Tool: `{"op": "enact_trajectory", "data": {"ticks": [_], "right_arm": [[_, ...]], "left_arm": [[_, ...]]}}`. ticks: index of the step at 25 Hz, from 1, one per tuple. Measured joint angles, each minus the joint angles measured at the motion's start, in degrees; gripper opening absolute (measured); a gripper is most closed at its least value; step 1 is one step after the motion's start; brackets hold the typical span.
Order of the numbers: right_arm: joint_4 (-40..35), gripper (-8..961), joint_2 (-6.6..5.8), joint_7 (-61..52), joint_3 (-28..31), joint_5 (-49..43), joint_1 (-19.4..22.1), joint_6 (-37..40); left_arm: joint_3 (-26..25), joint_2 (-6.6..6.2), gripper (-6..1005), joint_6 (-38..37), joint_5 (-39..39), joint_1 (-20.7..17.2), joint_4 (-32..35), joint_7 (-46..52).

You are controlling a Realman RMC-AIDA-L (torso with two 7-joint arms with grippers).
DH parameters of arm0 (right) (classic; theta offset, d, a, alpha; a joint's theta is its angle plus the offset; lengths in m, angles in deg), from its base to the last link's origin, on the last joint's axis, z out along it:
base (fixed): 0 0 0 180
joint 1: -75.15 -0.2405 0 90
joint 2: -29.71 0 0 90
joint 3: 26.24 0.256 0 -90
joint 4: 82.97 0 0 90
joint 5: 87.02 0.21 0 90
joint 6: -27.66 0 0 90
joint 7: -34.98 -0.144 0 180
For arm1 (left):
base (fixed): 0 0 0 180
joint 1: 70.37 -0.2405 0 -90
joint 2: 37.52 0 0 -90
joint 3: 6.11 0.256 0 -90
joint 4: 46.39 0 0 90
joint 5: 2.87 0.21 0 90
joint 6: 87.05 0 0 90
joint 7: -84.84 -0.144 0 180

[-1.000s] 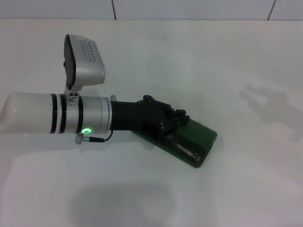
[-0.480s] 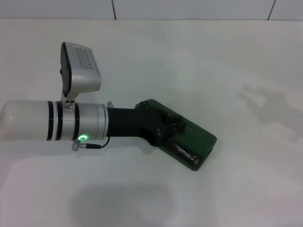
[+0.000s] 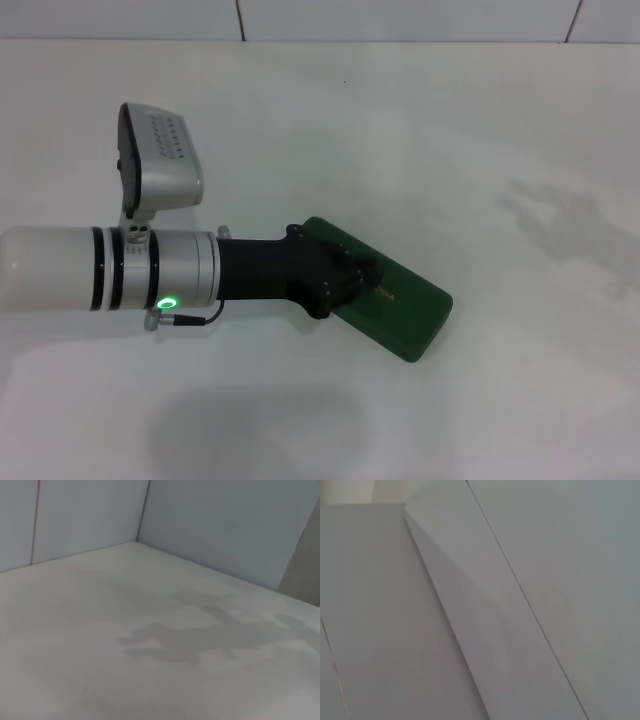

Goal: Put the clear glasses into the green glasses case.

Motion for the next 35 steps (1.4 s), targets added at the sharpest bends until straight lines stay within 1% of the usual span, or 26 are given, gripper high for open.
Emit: {"op": "enact_trajectory", "data": {"ticks": [7, 13, 15, 18, 21, 22, 23, 25, 26, 29, 32, 35], "right_arm": [[0.03, 260, 0.00, -0.04, -0.83, 0.00, -0.31, -0.52], [0.03, 260, -0.10, -0.04, -2.27, -0.15, -0.41, -1.00], [-0.04, 261, -0.29, -0.04, -3.20, -1.08, -0.55, -1.18], [-0.19, 261, -0.31, -0.11, -3.77, -2.04, -0.71, -1.93], [-0.18, 262, -0.05, 1.32, -4.67, -2.24, -0.64, -2.28], [-0.25, 262, 0.02, 2.29, -5.61, -2.54, -0.59, -2.37], [-0.52, 262, 0.03, 3.07, -7.05, -3.19, -0.64, -2.74], [-1.00, 278, 0.04, 3.71, -9.38, -4.79, -0.99, -3.65], [-1.16, 295, 0.05, 3.79, -10.42, -5.57, -1.27, -4.14], [-1.49, 344, 0.50, 4.09, -14.54, -7.89, -2.94, -5.62], [-1.75, 451, 1.13, 5.21, -19.48, -9.15, -4.99, -6.23], [-2.10, 558, 1.47, 5.96, -23.84, -9.25, -6.98, -7.18]], "left_arm": [[-0.09, 0.02, 153, -1.30, -0.35, -1.34, 0.70, -0.05], [-1.07, -0.17, 153, -6.90, -2.10, -3.24, 5.64, 0.55], [-2.50, -0.39, 154, -9.50, -2.53, -3.93, 7.26, 0.84], [-8.08, -0.84, 154, -15.80, -2.58, -5.02, 9.28, 0.84], [-13.47, -2.07, 154, -21.43, -2.60, -5.98, 9.93, -0.26], [-15.17, -2.88, 187, -24.51, -2.53, -6.51, 9.95, -2.26], [-15.74, -3.47, 219, -27.10, -2.39, -6.92, 10.00, -4.61], [-15.95, -4.23, 292, -30.85, -1.76, -7.77, 10.38, -8.38], [-15.85, -4.32, 333, -31.91, -1.38, -8.29, 10.88, -9.20], [-16.29, -3.82, 454, -32.67, -0.95, -9.76, 12.07, -8.67], [-18.32, -3.55, 568, -32.77, -1.18, -10.85, 12.55, -6.85], [-19.36, -4.09, 683, -32.86, -1.30, -10.74, 12.90, -3.59]]}}
